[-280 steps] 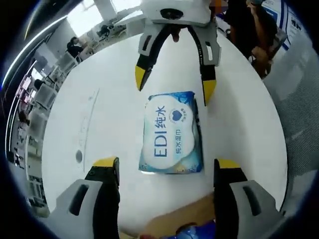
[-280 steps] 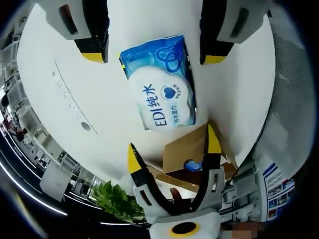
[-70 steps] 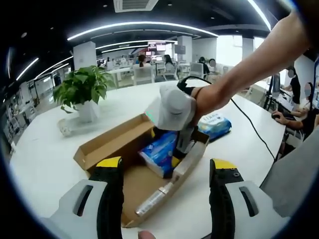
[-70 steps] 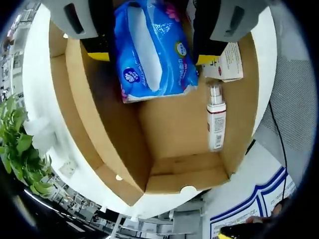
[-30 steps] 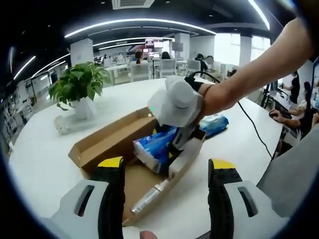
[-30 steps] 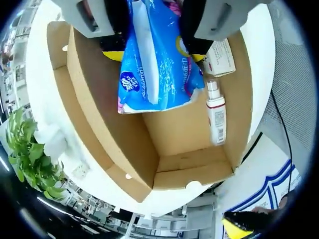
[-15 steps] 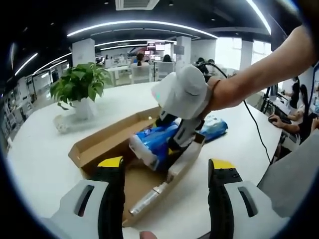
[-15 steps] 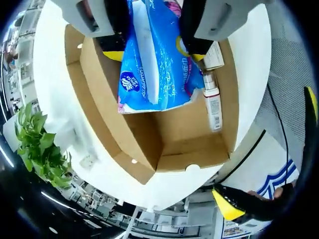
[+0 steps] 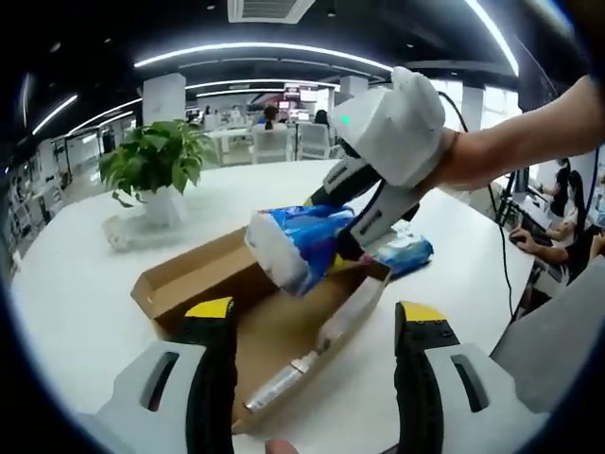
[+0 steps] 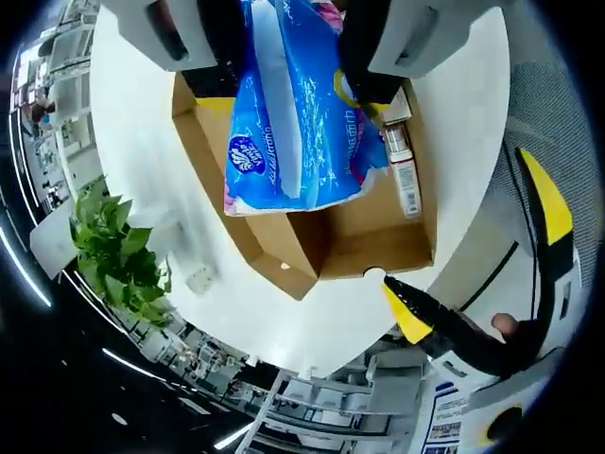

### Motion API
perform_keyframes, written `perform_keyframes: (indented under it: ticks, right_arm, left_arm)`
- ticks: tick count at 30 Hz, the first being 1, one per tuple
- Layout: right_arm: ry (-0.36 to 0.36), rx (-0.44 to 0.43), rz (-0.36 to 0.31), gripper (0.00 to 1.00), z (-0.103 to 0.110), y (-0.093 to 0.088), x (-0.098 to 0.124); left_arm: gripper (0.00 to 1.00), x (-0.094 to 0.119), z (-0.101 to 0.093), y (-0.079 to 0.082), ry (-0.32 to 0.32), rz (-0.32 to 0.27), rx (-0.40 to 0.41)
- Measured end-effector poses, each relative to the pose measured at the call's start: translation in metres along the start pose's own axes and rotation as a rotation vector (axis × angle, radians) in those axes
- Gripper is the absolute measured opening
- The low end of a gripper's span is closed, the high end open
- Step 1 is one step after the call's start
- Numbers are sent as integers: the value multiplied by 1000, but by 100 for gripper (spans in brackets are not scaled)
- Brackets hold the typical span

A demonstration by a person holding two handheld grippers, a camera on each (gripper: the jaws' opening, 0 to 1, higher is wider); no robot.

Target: Operate the shoe box by opening the lid, removing the specified soft item, and placing it in the target area until the item is outside and the box remains undamaged.

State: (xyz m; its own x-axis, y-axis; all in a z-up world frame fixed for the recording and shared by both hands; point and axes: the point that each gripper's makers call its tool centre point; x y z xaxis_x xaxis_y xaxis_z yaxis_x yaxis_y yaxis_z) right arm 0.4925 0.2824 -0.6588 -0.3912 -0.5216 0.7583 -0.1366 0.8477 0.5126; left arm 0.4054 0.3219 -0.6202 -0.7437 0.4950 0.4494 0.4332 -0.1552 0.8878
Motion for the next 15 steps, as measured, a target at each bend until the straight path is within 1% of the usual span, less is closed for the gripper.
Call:
perform_keyframes:
  ticks: [5,6,11,15]
  right_arm:
    - [-30,29,-23,33,4,7,17]
    - [-31,28,-24,33,4,7,18]
    - [-67,26,-43,33,8,10,37]
    - [-86,16,-48,33,12,8,50]
  left_arm:
    - [66,-1,-3,-2,-9,7,-5]
    - [66,-1,-3,-2,-10,7,-6]
    - [66,-1,-6,-2,-18,11,-16]
    - [66,0,-6,-2,-20,10,-17]
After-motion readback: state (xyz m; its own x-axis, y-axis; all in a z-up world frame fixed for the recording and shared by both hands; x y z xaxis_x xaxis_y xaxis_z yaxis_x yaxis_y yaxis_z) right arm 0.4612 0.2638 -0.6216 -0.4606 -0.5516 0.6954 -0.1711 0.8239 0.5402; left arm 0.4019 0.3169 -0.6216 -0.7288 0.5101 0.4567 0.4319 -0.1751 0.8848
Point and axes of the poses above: the point that each gripper's makers call its tool centre point, and the gripper's own axes: x roughly backward along the fingers, z roughly to its left, y roughly out of its top, and after that the axes turned 4 degrees about -y, right-handed
